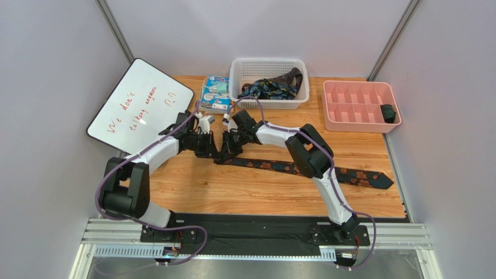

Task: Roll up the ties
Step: Roll the tie at the center of the board.

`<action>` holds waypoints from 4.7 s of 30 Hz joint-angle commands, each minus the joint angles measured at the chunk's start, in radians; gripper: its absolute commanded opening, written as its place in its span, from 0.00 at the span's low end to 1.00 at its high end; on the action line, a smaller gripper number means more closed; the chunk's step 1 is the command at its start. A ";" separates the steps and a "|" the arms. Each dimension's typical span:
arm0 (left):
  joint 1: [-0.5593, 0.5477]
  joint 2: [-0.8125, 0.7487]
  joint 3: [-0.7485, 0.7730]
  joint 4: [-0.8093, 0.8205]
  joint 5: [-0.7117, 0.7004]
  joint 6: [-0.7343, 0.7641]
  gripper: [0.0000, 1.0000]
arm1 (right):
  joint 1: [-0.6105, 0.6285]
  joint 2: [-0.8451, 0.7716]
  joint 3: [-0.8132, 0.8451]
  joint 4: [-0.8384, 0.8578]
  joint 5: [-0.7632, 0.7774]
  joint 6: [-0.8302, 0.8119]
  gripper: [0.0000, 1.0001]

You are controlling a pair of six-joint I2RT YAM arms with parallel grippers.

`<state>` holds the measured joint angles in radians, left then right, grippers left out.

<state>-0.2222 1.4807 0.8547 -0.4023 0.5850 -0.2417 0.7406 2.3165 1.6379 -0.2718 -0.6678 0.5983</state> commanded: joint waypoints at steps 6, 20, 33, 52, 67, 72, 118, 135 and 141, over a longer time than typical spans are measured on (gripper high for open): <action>-0.023 0.157 0.009 0.062 -0.060 -0.030 0.06 | 0.013 -0.006 0.005 -0.020 0.014 -0.015 0.00; -0.022 0.125 0.009 0.030 -0.082 -0.022 0.03 | -0.040 -0.203 -0.050 -0.141 -0.029 -0.098 0.02; -0.075 0.081 0.049 0.039 -0.050 -0.059 0.05 | -0.053 -0.025 -0.035 -0.139 -0.046 -0.086 0.00; -0.072 0.260 0.083 0.065 -0.054 -0.119 0.39 | -0.101 -0.120 -0.119 -0.043 -0.139 0.030 0.08; -0.022 0.274 0.047 0.134 0.064 -0.179 0.14 | -0.115 -0.106 -0.173 0.069 -0.184 0.152 0.11; -0.005 0.277 0.033 0.148 0.085 -0.192 0.13 | -0.119 -0.108 -0.184 0.111 -0.187 0.182 0.13; 0.103 0.095 0.003 0.022 0.049 -0.090 0.57 | -0.116 -0.006 -0.104 -0.053 -0.070 0.047 0.00; 0.093 0.225 0.003 0.161 0.136 -0.131 0.50 | -0.121 0.018 -0.099 -0.053 -0.088 0.052 0.00; 0.073 0.219 0.006 0.180 0.138 -0.153 0.34 | -0.122 0.026 -0.096 -0.055 -0.088 0.058 0.00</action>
<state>-0.1368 1.7130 0.8536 -0.2718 0.6964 -0.3779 0.6247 2.2913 1.5314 -0.2771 -0.8165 0.6830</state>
